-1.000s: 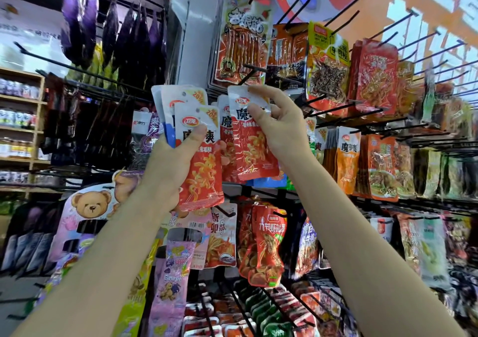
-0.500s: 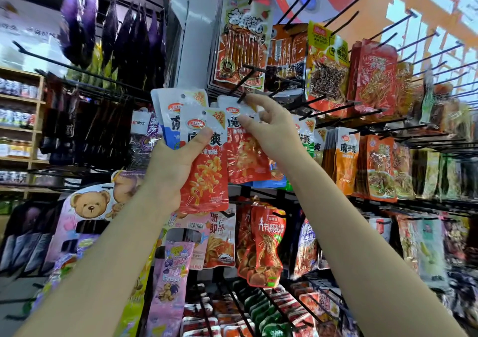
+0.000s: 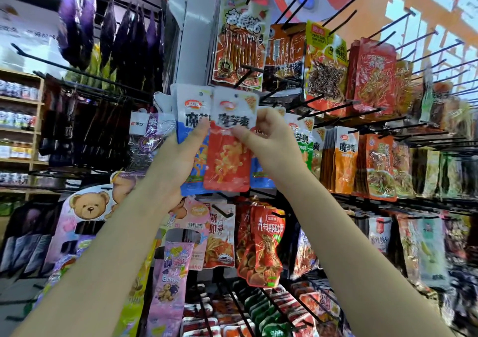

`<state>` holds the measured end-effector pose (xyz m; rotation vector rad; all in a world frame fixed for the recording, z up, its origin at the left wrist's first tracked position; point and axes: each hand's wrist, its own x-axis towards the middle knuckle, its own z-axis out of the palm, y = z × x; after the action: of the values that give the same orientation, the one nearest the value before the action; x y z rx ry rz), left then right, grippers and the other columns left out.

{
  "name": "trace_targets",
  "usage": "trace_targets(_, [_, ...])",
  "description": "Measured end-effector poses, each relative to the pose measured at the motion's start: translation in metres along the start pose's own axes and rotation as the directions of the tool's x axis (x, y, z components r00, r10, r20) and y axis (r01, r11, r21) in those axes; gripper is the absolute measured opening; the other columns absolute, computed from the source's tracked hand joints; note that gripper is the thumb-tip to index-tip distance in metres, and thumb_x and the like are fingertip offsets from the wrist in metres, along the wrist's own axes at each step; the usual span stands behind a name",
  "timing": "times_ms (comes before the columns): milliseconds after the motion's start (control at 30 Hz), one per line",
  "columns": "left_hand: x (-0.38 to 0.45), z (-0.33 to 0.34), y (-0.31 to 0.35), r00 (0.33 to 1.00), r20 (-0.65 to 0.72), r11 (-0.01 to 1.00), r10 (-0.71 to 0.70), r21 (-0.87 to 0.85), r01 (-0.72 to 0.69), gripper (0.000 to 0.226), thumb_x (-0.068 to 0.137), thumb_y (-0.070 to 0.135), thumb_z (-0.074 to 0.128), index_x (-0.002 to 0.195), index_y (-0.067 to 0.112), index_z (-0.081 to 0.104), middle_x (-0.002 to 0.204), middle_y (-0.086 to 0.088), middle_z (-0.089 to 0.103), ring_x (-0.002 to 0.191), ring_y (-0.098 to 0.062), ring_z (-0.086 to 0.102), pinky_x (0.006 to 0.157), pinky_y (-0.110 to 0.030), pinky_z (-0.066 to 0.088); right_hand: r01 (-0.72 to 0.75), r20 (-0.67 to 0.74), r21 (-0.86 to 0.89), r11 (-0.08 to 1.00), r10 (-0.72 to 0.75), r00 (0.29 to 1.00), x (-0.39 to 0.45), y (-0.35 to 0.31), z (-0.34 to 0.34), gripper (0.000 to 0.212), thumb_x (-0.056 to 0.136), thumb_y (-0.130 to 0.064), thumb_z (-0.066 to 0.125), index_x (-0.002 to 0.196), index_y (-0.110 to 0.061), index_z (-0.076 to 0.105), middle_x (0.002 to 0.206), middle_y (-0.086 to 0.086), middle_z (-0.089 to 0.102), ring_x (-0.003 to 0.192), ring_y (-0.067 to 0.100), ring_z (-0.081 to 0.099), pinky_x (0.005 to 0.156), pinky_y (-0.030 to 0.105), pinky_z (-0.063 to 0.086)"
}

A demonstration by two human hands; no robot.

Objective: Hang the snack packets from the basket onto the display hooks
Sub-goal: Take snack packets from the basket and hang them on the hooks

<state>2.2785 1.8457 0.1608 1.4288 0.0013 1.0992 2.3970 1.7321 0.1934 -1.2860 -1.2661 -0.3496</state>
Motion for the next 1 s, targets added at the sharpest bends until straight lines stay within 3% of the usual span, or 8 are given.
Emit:
trace_targets(100, [0.002,-0.011,-0.009,0.999,-0.020,0.998,0.048,-0.027,-0.048,0.036,0.088,0.055,0.064,0.103,0.022,0.070,0.092,-0.001,0.079,0.085,-0.023,0.076,0.082,-0.047,0.062,0.024,-0.108,0.130,0.991,-0.010,0.994,0.001,-0.002,-0.009,0.032,0.096,-0.008,0.067,0.116,-0.019,0.044,0.104,0.010,0.071,0.077,0.016,0.071,0.062,0.033,0.057])
trace_targets(200, [0.002,-0.016,-0.014,0.997,-0.048,0.995,0.055,-0.075,-0.059,0.025,0.099,0.039,0.056,0.107,0.017,0.067,0.089,-0.008,0.079,0.070,-0.028,0.076,0.060,-0.039,0.062,0.158,-0.095,0.049,0.986,-0.153,0.984,0.006,0.004,-0.014,0.051,0.097,-0.005,0.062,0.134,-0.035,0.043,0.109,0.006,0.066,0.064,0.023,0.060,0.058,0.042,0.057])
trace_targets(233, [0.002,-0.017,-0.016,0.998,-0.050,0.995,0.047,-0.081,-0.051,0.027,0.099,0.038,0.056,0.110,0.016,0.066,0.090,-0.009,0.079,0.070,-0.029,0.076,0.059,-0.040,0.062,0.184,-0.080,0.000,0.983,-0.184,0.980,0.009,0.006,-0.013,0.050,0.097,-0.009,0.062,0.136,-0.037,0.046,0.114,0.003,0.064,0.065,0.026,0.059,0.060,0.043,0.057])
trace_targets(367, [0.002,-0.019,-0.018,0.999,-0.038,0.996,0.038,-0.077,-0.041,0.060,0.079,0.054,0.065,0.121,0.012,0.065,0.100,-0.013,0.078,0.081,-0.036,0.076,0.077,-0.058,0.061,0.179,-0.065,-0.047,0.983,-0.181,0.981,0.020,0.010,-0.004,0.034,0.096,-0.024,0.062,0.128,-0.036,0.060,0.130,-0.020,0.060,0.125,0.016,0.057,0.105,0.055,0.047])
trace_targets(600, [0.002,-0.021,-0.014,0.997,-0.077,0.998,0.020,-0.055,-0.024,0.071,0.064,0.064,0.079,0.114,0.014,0.070,0.103,-0.014,0.077,0.094,-0.038,0.074,0.088,-0.062,0.057,0.144,-0.019,-0.016,0.989,-0.144,0.989,0.028,0.005,0.002,0.035,0.090,-0.034,0.069,0.120,-0.044,0.056,0.131,-0.008,0.062,0.117,0.030,0.063,0.096,0.058,0.052])
trace_targets(733, [0.001,-0.021,-0.013,0.993,-0.114,0.997,0.036,-0.060,-0.043,0.055,0.058,0.059,0.081,0.094,0.020,0.069,0.099,-0.011,0.077,0.091,-0.032,0.074,0.087,-0.058,0.058,0.137,-0.013,-0.006,0.991,-0.137,0.991,0.029,0.002,0.005,0.036,0.086,-0.041,0.071,0.118,-0.049,0.057,0.131,-0.004,0.063,0.116,0.035,0.062,0.098,0.063,0.048])
trace_targets(833, [0.001,-0.025,-0.015,0.994,-0.100,0.996,0.035,-0.081,-0.043,0.067,0.061,0.057,0.087,0.110,0.015,0.071,0.102,-0.014,0.077,0.093,-0.036,0.075,0.086,-0.060,0.058,0.141,-0.005,0.034,0.989,-0.141,0.990,0.030,0.002,0.004,0.035,0.084,-0.041,0.071,0.114,-0.052,0.060,0.130,0.002,0.065,0.108,0.039,0.064,0.092,0.062,0.052])
trace_targets(1000, [-0.002,-0.028,-0.017,0.993,-0.101,0.994,0.064,-0.083,-0.073,0.041,0.065,0.046,0.075,0.098,0.023,0.071,0.087,-0.001,0.079,0.080,-0.020,0.077,0.079,-0.046,0.063,0.102,-0.018,0.085,0.991,-0.101,0.995,0.027,0.007,-0.003,0.032,0.085,-0.043,0.072,0.116,-0.053,0.065,0.126,0.009,0.068,0.118,0.036,0.063,0.101,0.061,0.049])
